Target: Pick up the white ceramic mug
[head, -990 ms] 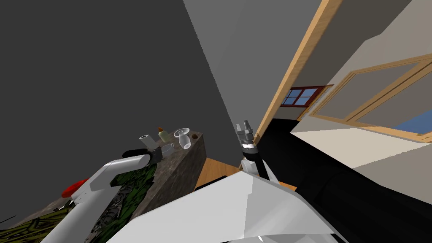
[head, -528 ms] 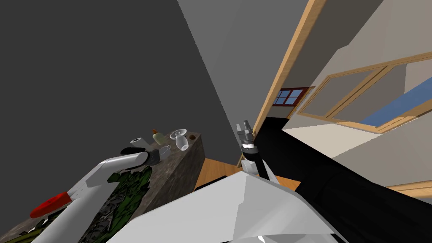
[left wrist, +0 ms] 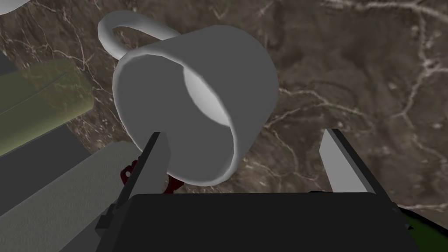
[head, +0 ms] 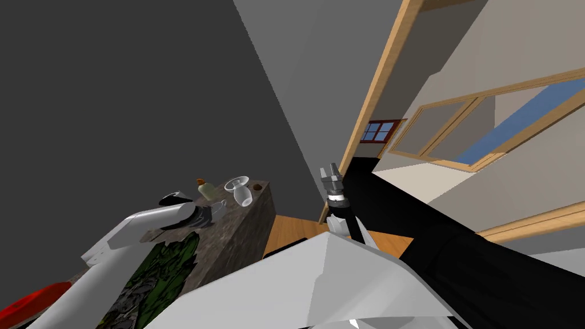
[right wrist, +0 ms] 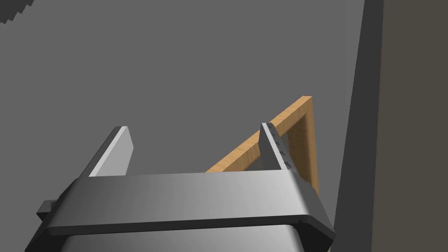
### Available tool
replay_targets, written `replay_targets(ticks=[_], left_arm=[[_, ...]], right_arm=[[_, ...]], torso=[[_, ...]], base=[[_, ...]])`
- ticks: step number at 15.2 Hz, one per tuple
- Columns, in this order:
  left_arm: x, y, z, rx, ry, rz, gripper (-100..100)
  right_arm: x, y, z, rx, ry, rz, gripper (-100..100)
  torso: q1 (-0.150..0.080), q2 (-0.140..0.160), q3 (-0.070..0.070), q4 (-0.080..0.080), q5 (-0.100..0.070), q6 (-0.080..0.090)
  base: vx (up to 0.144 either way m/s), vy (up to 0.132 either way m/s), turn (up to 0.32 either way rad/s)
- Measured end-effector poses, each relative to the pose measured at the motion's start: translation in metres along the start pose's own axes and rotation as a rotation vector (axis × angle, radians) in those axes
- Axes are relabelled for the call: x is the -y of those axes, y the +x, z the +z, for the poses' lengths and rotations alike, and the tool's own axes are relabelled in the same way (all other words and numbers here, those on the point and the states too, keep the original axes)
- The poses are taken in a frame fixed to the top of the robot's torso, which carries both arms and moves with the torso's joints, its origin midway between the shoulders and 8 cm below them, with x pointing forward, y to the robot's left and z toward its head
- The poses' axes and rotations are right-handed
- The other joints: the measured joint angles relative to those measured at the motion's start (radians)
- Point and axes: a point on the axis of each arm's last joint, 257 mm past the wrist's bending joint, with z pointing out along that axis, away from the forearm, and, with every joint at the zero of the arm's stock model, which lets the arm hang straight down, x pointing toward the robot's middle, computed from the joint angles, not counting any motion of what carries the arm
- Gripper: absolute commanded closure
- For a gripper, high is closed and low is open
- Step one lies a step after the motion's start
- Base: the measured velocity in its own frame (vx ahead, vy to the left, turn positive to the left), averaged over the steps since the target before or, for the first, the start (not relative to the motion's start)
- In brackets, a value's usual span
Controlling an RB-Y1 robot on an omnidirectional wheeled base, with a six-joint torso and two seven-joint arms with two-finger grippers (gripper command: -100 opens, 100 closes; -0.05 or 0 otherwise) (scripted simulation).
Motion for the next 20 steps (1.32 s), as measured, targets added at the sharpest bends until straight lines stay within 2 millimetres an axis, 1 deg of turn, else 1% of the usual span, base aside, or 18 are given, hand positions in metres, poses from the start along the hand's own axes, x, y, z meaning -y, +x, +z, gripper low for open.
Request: replay_targets(ticks=[9,14,20], left_arm=[[-0.021,-0.019,-0.009,0.04,-0.163,-0.07,-100],[-0.033,-0.029,-0.018,0.057,-0.25,-0.106,-100],[-0.047,-0.036,-0.03,0.074,-0.355,-0.148,-100]], right_arm=[[0.0,0.0,0.0,0.0,0.0,0.0,0],[0.0,0.0,0.0,0.0,0.0,0.0,0],[0.0,0.0,0.0,0.0,0.0,0.0,0]], torso=[[0.0,0.0,0.0,0.0,0.0,0.0],[0.0,-0.001,0.0,0.0,0.0,0.0],[0.0,-0.001,-0.001,0.0,0.0,-0.001]], base=[[-0.001,0.031,-0.112],[0.003,0.033,-0.113],[0.006,0.039,-0.1]])
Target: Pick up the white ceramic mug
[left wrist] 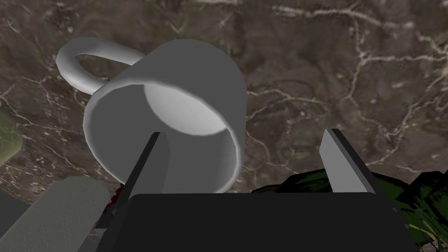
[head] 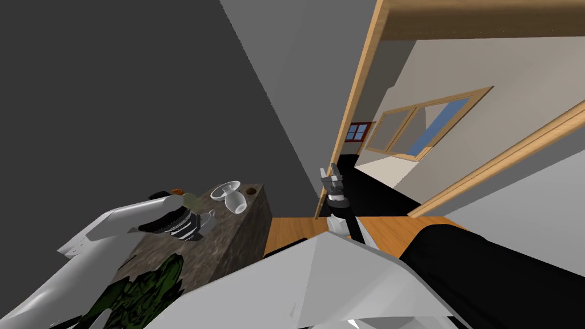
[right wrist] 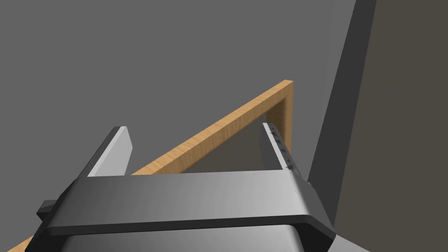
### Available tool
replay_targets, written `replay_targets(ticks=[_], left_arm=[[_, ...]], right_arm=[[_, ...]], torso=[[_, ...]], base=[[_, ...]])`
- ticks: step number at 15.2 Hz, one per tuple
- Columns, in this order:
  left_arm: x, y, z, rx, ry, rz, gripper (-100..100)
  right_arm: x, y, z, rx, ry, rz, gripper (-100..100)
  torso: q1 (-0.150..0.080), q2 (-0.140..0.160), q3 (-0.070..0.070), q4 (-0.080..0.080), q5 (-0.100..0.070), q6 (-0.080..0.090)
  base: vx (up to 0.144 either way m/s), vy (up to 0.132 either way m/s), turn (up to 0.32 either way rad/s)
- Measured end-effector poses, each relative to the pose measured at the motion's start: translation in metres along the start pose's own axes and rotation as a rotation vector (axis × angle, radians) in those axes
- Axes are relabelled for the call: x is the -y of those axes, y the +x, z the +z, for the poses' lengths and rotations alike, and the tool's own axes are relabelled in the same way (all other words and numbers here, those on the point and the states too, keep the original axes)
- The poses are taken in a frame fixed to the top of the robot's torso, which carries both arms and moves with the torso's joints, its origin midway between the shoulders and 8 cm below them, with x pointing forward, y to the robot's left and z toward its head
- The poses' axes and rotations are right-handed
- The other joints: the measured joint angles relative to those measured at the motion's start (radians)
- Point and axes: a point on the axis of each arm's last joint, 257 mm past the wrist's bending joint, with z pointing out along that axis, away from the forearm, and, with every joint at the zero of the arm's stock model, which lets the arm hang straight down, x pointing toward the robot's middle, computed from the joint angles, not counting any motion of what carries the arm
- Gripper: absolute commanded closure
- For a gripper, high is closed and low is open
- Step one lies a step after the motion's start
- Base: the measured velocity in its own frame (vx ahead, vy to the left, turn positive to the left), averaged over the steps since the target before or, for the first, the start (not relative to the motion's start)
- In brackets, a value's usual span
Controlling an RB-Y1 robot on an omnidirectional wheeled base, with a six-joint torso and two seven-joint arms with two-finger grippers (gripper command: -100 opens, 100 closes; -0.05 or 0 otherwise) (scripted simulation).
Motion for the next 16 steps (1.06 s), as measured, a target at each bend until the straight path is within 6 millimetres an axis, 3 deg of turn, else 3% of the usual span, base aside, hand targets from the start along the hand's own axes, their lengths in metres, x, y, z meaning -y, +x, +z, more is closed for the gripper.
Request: replay_targets(ticks=[3,7,8,13,16], left_arm=[[-0.007,-0.004,-0.002,0.006,-0.04,-0.015,-100],[-0.008,-0.004,0.015,0.007,-0.037,-0.017,-100],[-0.008,-0.004,0.016,0.006,-0.035,-0.016,100],[-0.008,-0.004,0.015,0.005,-0.035,-0.018,100],[-0.008,-0.003,0.004,0.005,-0.037,-0.016,100]], right_arm=[[0.0,0.0,0.0,0.0,0.0,0.0,0],[0.0,0.0,0.0,0.0,0.0,0.0,0],[0.0,0.0,0.0,0.0,0.0,0.0,0],[0.0,0.0,0.0,0.0,0.0,0.0,0],[0.0,0.0,0.0,0.0,0.0,0.0,0]], torso=[[0.0,0.0,0.0,0.0,0.0,0.0],[-0.003,0.001,0.0,0.0,0.0,0.0],[-0.003,0.001,0.001,0.0,-0.001,0.0],[-0.003,0.001,0.0,0.0,-0.001,0.0],[-0.003,0.001,0.001,0.001,-0.001,0.0]], base=[[0.007,0.026,-0.049],[-0.008,-0.007,-0.004],[0.0,0.0,0.0],[0.0,0.0,0.0],[0.007,0.005,0.006]])
